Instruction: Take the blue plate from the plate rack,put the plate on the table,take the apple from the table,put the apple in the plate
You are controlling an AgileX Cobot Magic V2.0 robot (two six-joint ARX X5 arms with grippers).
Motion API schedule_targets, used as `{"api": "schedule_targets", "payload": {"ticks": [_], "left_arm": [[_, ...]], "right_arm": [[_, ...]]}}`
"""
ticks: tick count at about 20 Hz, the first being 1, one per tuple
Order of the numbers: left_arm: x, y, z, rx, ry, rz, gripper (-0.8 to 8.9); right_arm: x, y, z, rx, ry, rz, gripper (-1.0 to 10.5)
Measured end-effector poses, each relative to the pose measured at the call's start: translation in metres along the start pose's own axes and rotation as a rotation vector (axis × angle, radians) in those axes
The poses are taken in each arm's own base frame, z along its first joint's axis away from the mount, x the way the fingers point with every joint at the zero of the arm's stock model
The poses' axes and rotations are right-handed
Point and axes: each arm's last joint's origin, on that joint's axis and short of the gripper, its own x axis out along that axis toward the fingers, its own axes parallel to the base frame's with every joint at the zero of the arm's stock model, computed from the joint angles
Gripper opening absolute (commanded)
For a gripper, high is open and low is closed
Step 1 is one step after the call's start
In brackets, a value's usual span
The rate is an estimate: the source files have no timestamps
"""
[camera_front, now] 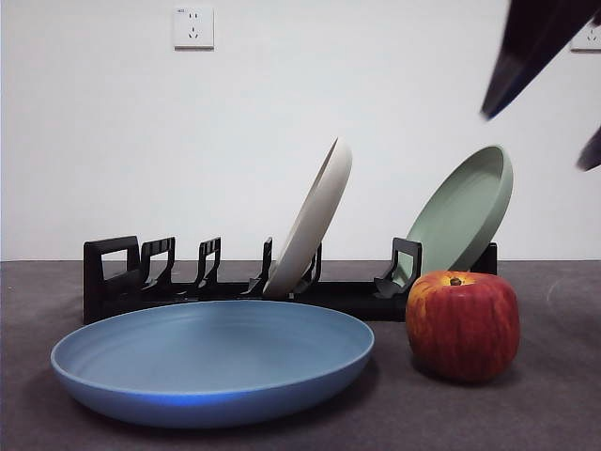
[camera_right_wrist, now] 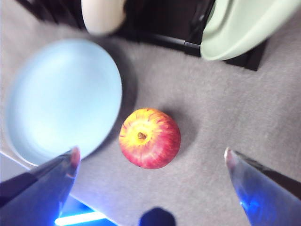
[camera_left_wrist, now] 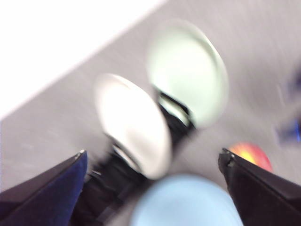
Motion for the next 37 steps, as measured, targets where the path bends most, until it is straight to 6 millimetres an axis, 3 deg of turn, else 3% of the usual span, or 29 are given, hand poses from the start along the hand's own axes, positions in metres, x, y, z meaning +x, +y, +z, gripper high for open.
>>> {"api": "schedule_targets", "payload": {"ticks": [5, 9, 11, 18, 22, 29, 33, 37], "left_arm": [[-0.080, 0.065, -0.007, -0.156, -0.194, 0.122, 4.70], [-0.134, 0.090, -0.030, -0.218, -0.296, 0.162, 4.68], [-0.150, 0.096, -0.041, -0.230, -0.312, 0.166, 4.68], [-0.153, 0.096, -0.056, -0.224, -0.217, 0.159, 4.68], [-0.153, 0.096, -0.058, -0.231, -0.202, 0.158, 4.68], [-0.152, 0.095, -0.061, -0.222, -0.172, 0.157, 4.68], [-0.150, 0.095, -0.061, -0.229, -0.155, 0.156, 4.68], [-0.148, 0.094, -0.062, -0.226, -0.139, 0.157, 4.68]], "right_arm": [[0.035, 0.025, 0.014, -0.119, 0.109, -0.099, 5.5], [0.075, 0.031, 0.012, -0.150, 0.218, -0.119, 5.5], [0.092, 0.029, 0.010, -0.156, 0.259, -0.154, 5.5], [0.135, 0.025, 0.005, -0.154, 0.333, -0.157, 4.9], [0.138, 0.026, 0.004, -0.147, 0.352, -0.119, -0.3], [0.127, 0.027, 0.005, -0.130, 0.357, -0.120, -0.1], [0.089, 0.054, 0.035, -0.129, 0.162, 0.015, -0.1], [0.079, 0.080, 0.056, -0.150, 0.086, 0.120, -0.1]]}}
